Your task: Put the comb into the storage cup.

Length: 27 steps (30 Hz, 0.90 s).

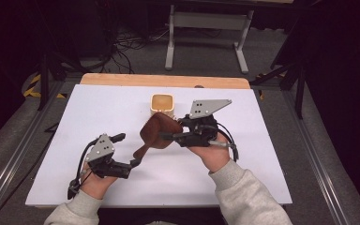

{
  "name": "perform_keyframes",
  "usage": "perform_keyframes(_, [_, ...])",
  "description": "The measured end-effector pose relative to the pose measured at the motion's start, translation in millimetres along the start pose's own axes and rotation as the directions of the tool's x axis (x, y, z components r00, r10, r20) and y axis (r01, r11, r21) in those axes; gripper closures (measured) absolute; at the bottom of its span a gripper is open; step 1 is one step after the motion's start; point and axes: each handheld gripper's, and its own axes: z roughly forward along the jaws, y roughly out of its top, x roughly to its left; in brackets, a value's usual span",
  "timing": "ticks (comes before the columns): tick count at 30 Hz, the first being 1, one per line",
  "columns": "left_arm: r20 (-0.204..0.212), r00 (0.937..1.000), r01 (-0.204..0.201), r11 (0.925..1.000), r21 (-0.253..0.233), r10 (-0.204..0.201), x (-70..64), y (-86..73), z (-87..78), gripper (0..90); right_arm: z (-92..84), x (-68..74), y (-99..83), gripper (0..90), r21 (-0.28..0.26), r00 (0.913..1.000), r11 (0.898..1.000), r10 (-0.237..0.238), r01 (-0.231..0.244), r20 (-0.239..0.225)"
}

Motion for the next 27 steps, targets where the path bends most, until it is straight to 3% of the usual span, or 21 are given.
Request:
perform_keyframes(11, [-0.061,0.9980,0.014,0.9999,-0.001,-0.014,23.6,-11.3,-22.7,0.6,-8.1,-5.7,27.6,60.3,-0.011,0.9991,0.999,-0.035,0.036,0.025])
perform_keyframes(27, [-0.116,0.9932,0.011,0.9998,-0.018,-0.013,40.1,-24.0,-45.5,0.5,-16.0,-21.0,57.5,60.3,-0.016,0.9941,0.998,-0.061,0.063,0.089])
